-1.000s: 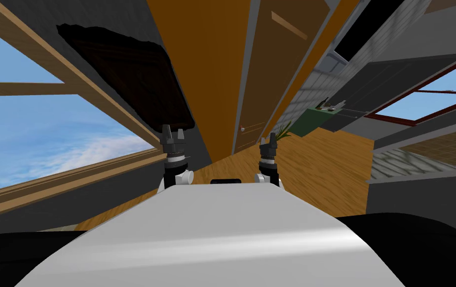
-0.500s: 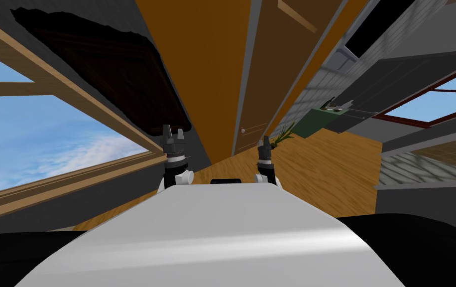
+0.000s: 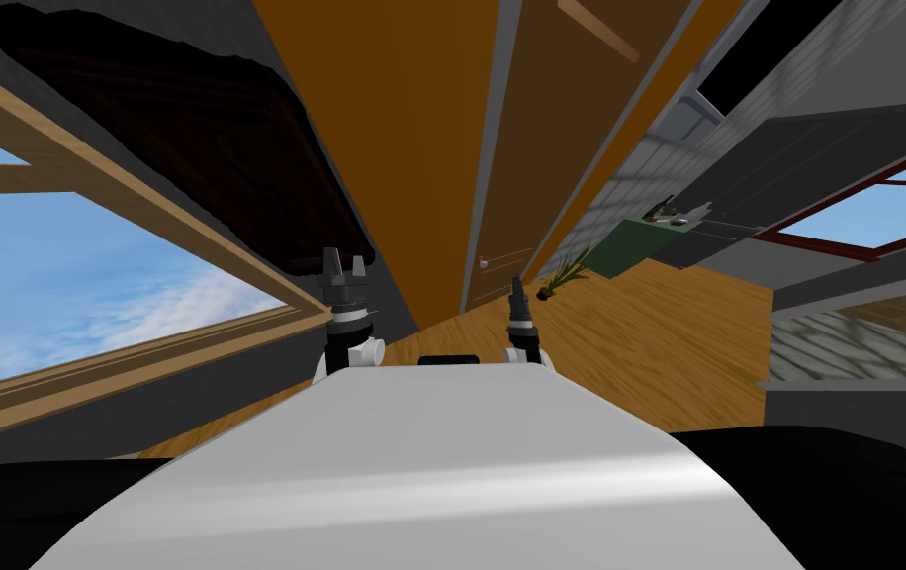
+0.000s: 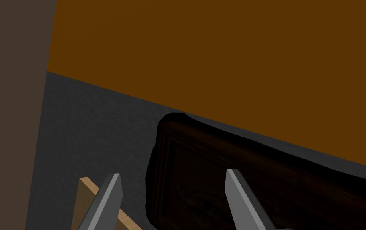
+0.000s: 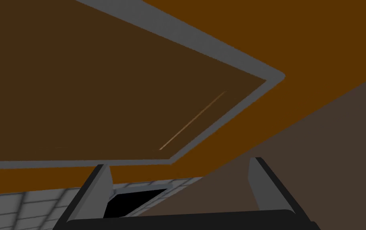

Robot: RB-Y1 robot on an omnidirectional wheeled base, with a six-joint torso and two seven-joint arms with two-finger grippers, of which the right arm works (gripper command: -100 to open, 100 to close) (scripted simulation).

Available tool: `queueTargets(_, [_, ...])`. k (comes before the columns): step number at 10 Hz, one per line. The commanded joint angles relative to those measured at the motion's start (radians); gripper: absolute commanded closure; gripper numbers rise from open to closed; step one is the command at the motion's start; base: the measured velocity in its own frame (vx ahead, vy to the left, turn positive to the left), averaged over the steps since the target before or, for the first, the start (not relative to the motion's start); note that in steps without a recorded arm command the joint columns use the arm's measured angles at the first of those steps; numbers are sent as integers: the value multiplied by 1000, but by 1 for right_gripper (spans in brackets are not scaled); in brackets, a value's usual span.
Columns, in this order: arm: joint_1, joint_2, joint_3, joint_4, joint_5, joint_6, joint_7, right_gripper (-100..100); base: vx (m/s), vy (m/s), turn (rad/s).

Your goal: Pull the door open

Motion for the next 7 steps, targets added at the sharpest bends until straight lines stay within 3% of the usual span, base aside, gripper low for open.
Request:
queueTargets(1, [-12, -6, -5, 40, 22, -10, 42, -100, 90, -47, 43])
queueTargets(7, [-56, -24, -23, 211, 107, -66, 195, -100, 94, -57, 39])
